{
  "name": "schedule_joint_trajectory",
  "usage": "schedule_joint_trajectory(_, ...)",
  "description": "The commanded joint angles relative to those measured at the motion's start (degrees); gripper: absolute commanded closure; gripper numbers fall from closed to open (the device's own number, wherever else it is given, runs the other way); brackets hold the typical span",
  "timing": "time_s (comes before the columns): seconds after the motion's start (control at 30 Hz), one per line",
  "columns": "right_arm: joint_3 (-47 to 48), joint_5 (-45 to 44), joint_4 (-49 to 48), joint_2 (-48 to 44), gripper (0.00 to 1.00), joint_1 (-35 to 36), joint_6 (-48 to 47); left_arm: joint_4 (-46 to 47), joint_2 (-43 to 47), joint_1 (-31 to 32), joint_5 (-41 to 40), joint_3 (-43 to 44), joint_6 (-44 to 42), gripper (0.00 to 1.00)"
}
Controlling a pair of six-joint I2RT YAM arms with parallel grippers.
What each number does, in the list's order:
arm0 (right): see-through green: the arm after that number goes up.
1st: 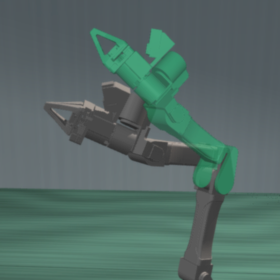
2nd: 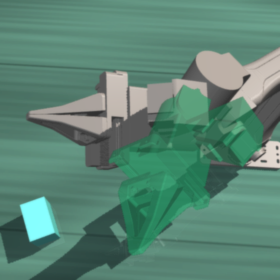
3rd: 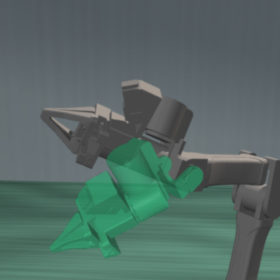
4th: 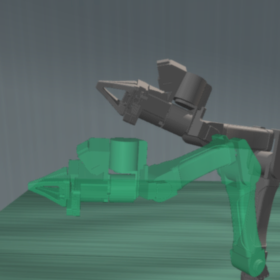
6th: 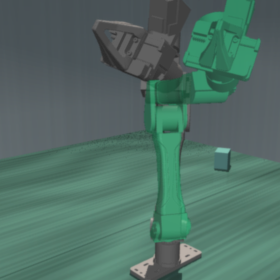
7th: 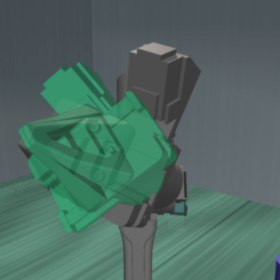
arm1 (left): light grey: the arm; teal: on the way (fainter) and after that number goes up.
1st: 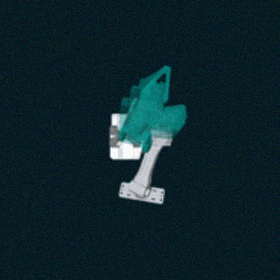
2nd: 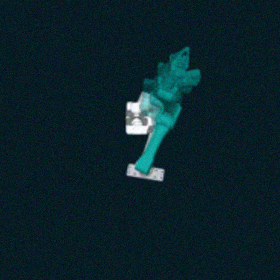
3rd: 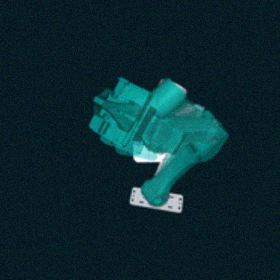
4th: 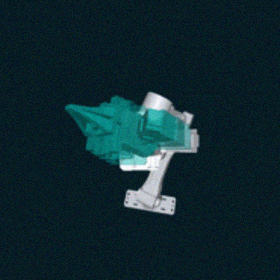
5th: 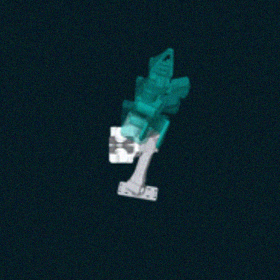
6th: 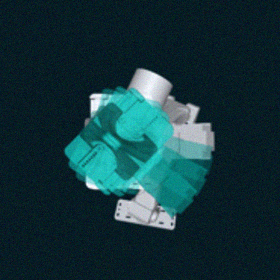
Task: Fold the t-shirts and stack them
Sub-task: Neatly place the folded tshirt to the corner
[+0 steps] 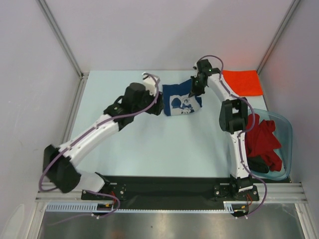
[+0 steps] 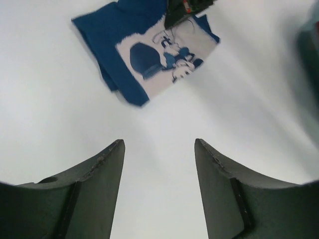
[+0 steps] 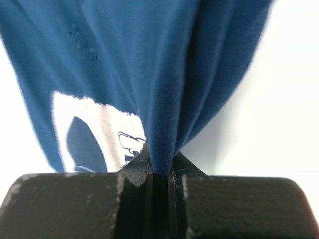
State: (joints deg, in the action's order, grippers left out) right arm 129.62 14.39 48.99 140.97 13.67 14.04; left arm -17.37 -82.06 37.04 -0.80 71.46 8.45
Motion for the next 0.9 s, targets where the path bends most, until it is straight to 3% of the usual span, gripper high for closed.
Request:
schedule_joint_trajectory(0.0,4.75,-14.20,8.05,-2.27,1.00,-3.21,-12.27,-3.03,8.65,0.76,5.54,-7.81,9.02,0.36)
schedule_joint_trajectory(0.13,6.69,-21.92,6.47,-2.37,1.00,-5.23,-21.76,-0.39,14.20,0.76,6.86,-17.03,11.94,0.36)
schedule_joint_trajectory(0.37,13.55,-27.92,2.87,-0.25,1.00,-8.75,-30.65,-1.71,14.48,0.76,5.19,-21.53,13.96,0.37)
schedule_joint_trajectory(0.87,13.63,-35.13,-8.83,-1.92,1.00,-10.95,-36.88,-3.11,6.30,0.76,8.00,-18.99,11.68,0.39)
